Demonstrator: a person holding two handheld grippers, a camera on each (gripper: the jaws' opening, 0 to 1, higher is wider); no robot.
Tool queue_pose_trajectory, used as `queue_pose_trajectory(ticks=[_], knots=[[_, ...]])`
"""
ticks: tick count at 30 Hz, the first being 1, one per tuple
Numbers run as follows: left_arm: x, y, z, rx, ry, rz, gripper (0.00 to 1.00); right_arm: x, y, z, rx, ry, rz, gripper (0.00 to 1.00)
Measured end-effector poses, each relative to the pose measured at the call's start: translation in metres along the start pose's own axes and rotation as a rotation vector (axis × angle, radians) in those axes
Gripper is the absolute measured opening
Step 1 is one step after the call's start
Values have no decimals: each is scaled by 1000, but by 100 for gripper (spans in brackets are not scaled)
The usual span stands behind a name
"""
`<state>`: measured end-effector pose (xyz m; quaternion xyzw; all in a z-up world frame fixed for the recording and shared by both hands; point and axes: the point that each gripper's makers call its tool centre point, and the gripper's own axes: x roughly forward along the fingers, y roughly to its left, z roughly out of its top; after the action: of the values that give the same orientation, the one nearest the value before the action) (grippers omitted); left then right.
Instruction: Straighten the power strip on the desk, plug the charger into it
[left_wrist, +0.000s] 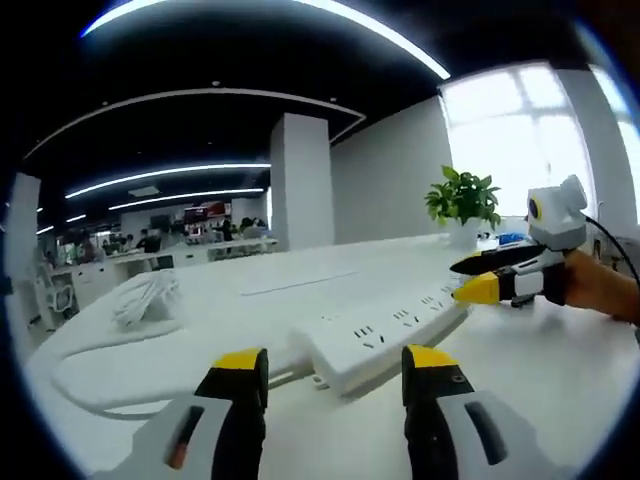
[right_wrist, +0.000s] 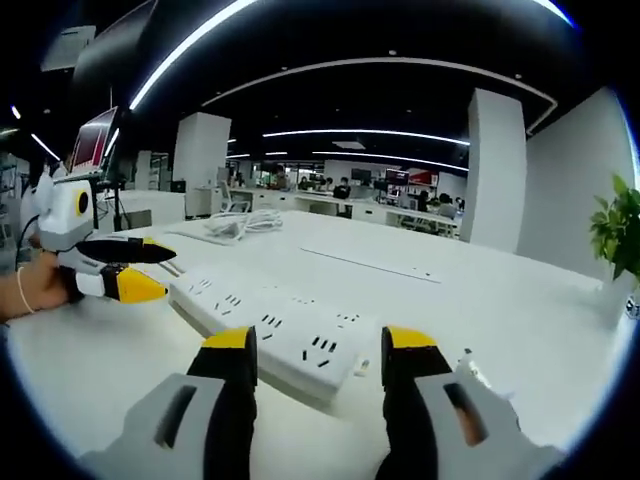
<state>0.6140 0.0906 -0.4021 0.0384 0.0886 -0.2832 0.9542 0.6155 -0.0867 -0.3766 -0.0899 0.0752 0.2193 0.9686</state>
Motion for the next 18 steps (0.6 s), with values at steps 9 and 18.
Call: queue_pose_trajectory(ticks=[9, 18], knots=[[-5, 0, 7, -53, -46, -31, 56, -1, 19, 11, -26, -44, 165, 59], [-5, -6, -3, -109, -16, -91, 59, -23, 39, 10, -60, -37, 264, 66]])
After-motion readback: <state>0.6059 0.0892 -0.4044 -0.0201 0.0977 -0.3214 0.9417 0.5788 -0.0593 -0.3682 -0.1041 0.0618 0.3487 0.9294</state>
